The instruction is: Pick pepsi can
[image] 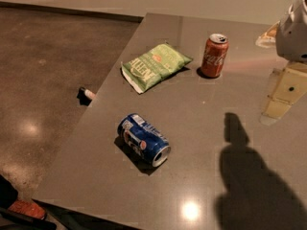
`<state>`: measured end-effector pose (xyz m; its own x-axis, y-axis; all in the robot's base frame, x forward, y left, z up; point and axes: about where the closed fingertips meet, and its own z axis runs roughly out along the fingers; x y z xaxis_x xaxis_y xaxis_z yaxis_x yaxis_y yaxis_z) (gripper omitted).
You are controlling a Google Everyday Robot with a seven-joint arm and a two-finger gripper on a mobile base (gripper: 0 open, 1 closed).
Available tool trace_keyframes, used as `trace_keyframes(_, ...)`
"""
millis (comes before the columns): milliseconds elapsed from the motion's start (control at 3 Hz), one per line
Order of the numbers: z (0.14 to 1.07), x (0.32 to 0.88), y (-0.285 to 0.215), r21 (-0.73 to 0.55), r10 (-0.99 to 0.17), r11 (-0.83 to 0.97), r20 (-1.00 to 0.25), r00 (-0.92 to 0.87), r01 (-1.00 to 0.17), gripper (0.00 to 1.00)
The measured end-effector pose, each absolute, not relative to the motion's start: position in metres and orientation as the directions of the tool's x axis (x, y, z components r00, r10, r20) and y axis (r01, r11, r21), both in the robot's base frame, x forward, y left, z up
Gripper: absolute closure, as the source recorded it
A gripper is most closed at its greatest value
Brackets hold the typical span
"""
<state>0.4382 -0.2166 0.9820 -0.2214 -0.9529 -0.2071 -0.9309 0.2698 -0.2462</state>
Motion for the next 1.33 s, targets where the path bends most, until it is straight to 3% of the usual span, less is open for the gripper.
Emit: trace_keyframes(1333, 0.9845, 0.4381, -0.2164, -0.246, -0.953, 0.27, -0.208, -0.222, -0.931, 0.0)
